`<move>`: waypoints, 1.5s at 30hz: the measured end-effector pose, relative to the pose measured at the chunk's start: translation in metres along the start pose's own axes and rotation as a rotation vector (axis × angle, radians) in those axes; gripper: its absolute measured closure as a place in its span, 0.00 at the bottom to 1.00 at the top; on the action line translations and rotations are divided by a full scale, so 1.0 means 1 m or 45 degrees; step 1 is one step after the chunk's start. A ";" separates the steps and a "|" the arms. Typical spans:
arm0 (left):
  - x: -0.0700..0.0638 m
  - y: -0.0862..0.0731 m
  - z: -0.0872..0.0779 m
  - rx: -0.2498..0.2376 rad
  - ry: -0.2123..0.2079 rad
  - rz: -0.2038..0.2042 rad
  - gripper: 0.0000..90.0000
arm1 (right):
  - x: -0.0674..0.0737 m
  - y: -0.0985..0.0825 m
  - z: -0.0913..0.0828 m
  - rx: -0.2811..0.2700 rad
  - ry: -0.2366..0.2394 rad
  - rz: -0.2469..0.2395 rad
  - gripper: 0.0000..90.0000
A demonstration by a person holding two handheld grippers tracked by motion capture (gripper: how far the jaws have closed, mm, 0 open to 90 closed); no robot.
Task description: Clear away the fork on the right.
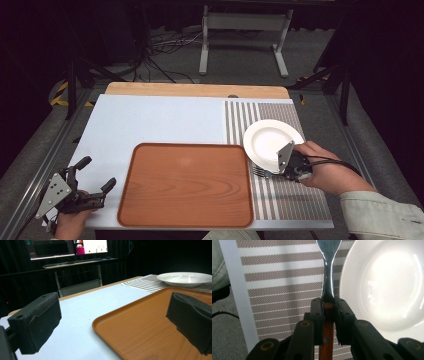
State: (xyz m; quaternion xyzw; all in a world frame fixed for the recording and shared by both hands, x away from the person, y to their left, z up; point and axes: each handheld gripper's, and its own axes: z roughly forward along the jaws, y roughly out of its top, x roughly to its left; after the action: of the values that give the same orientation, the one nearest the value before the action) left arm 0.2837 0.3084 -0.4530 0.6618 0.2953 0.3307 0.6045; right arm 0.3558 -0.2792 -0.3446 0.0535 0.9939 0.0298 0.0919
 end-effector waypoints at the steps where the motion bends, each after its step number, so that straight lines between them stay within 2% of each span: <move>1: 0.000 0.000 0.000 0.003 -0.001 0.003 0.01 | -0.001 0.000 -0.002 -0.009 0.000 0.002 0.87; 6: 0.000 0.000 0.000 0.000 -0.001 0.005 0.00 | -0.003 0.003 -0.010 -0.074 -0.023 0.041 0.87; 11: 0.000 0.000 0.000 0.000 -0.001 0.005 0.00 | -0.003 0.005 -0.016 -0.114 -0.037 0.096 0.87; 12: 0.000 0.000 0.000 0.001 -0.002 0.006 0.00 | -0.004 0.007 -0.018 -0.127 -0.037 0.128 0.87; 14: 0.000 0.000 0.000 0.000 -0.002 0.002 0.00 | -0.004 0.007 -0.019 -0.137 -0.035 0.137 0.87; 20: 0.000 0.000 0.000 0.000 -0.002 0.002 0.00 | -0.003 0.015 -0.023 -0.218 -0.024 0.288 0.87; 21: 0.000 0.000 0.000 0.000 -0.002 0.002 0.00 | -0.003 0.015 -0.023 -0.218 -0.024 0.288 0.87; 22: 0.000 0.000 0.000 0.004 -0.003 0.006 0.00 | -0.003 0.017 -0.024 -0.230 -0.007 0.318 0.87; 23: 0.000 0.000 0.000 0.001 -0.002 0.003 0.00 | -0.003 0.021 -0.025 -0.262 0.004 0.374 0.87; 24: 0.000 0.000 0.000 0.000 -0.002 0.003 0.00 | -0.003 0.022 -0.025 -0.270 0.003 0.389 0.87; 30: 0.001 0.000 0.000 0.002 -0.003 0.010 0.00 | -0.001 0.035 -0.026 -0.284 0.027 0.523 0.87; 34: 0.001 0.000 0.000 0.002 -0.003 0.010 0.00 | 0.000 0.045 -0.027 -0.321 0.070 0.674 0.87; 37: 0.001 0.000 -0.001 0.001 -0.004 0.011 0.00 | 0.001 0.053 -0.027 -0.322 0.074 0.749 0.87; 40: 0.001 0.000 -0.001 0.000 -0.005 0.012 0.00 | 0.002 0.062 -0.026 -0.316 0.097 0.812 0.87; 42: 0.001 0.000 -0.001 -0.001 -0.007 0.013 0.00 | 0.003 0.064 -0.026 -0.314 0.101 0.826 0.87; 44: 0.001 0.000 -0.001 -0.001 -0.007 0.014 0.00 | 0.003 0.072 -0.025 -0.312 0.125 0.881 0.87; 45: 0.001 0.000 -0.001 0.000 -0.008 0.014 0.00 | 0.003 0.072 -0.025 -0.312 0.125 0.881 0.87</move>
State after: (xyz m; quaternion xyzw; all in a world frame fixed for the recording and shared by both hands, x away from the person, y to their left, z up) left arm 0.2839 0.3099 -0.4524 0.6644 0.2897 0.3322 0.6035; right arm 0.3551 -0.2089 -0.3156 0.3734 0.9093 0.1806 0.0342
